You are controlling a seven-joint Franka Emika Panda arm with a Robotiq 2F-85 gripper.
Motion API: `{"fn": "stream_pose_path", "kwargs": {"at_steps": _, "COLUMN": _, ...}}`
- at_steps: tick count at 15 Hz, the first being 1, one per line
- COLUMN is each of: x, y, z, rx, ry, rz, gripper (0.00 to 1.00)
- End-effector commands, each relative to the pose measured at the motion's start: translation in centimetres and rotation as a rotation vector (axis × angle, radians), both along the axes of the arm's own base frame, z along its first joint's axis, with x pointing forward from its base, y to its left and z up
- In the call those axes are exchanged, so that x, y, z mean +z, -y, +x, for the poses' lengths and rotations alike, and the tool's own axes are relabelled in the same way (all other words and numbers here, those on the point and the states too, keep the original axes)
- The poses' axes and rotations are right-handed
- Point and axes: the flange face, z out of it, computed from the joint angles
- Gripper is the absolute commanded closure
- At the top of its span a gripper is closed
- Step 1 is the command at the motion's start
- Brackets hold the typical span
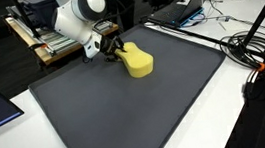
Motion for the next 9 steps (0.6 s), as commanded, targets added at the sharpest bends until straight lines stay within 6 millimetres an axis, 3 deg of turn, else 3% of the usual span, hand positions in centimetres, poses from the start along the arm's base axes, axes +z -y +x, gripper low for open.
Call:
{"fn": "stream_pose_path", "kwargs": {"at_steps": 1, "x": -0.45, "y": -0.23, "z": -0.37, "rx": 0.021, "ry": -0.015, "rz": -0.021, "gripper": 0.29}}
{"fn": "stream_pose_path", "kwargs": {"at_steps": 5, "x": -0.08, "y": -0.24, "z": -0.28, "rx": 0.031, "ry": -0.016, "rz": -0.043, "gripper": 0.02}}
{"fn": "stream_pose_path", "kwargs": {"at_steps": 9, "x": 0.52, "y": -0.6, "z": -0.17, "rx": 0.056, "ry": -0.02, "rz": -0.074, "gripper": 0.0}}
